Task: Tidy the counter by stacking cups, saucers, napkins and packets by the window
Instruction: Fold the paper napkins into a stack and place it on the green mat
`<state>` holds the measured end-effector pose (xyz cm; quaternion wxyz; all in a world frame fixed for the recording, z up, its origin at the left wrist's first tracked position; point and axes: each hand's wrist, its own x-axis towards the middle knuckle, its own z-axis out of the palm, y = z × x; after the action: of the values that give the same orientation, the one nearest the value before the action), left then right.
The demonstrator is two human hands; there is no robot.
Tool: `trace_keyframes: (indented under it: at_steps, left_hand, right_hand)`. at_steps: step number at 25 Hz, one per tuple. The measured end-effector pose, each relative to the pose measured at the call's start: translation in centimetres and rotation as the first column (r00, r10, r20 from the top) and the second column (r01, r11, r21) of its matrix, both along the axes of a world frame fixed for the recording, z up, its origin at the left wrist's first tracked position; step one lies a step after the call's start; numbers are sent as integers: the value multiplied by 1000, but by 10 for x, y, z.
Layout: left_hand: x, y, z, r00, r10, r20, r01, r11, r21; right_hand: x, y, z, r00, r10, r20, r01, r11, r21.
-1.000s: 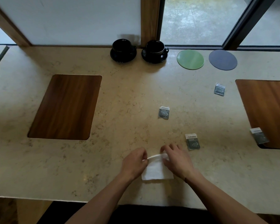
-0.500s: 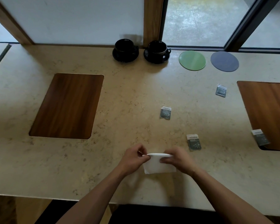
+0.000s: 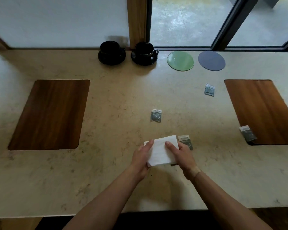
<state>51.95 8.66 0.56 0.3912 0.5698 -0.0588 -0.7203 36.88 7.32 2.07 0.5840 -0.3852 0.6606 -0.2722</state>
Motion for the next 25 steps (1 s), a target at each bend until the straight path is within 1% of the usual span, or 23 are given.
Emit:
trace_keyframes:
  at_steps: [1, 2, 3, 4, 6, 8, 12, 15, 19, 23, 25]
  left_hand:
    - [-10, -4, 1, 991, -7, 136, 9, 1000, -9]
    - [-18, -8, 1, 957, -21, 290, 33, 999, -37]
    - [-27, -13, 3, 906, -21, 424, 61, 995, -82]
    - [-35, -18, 6, 855, 0, 519, 80, 988, -133]
    - [-54, -31, 12, 769, 43, 637, 126, 968, -218]
    - [-74, -43, 18, 688, 67, 723, 189, 945, -267]
    - [-123, -63, 28, 583, 143, 800, 247, 907, -342]
    - [-158, -77, 32, 533, 155, 832, 263, 904, -337]
    - [-194, -98, 40, 469, 196, 861, 279, 893, -354]
    - [-204, -121, 43, 447, 186, 875, 277, 901, -333]
    - [-203, -134, 45, 471, 165, 867, 267, 909, -319]
  right_hand:
    - [-2, -2, 0, 1000, -21, -21, 20, 999, -26]
    - [-5, -6, 0, 998, -35, -48, 32, 998, -54]
    - [-10, -10, 1, 996, -48, -76, 42, 996, -80]
    - [-16, -15, 1, 993, -69, -94, 59, 993, -104]
    - [-33, -25, 1, 988, -114, -108, 99, 985, -139]
    - [-52, -36, 1, 982, -154, -112, 135, 977, -166]
    - [-98, -58, -4, 966, -209, -155, 172, 960, -223]
    - [-134, -73, -4, 967, -170, -188, 117, 958, -263]
    - [-169, -97, 0, 973, -146, -179, 84, 945, -316]
    - [-193, -123, 7, 986, -65, -152, 14, 949, -315]
    - [-200, -136, 12, 987, -13, -161, -38, 950, -311]
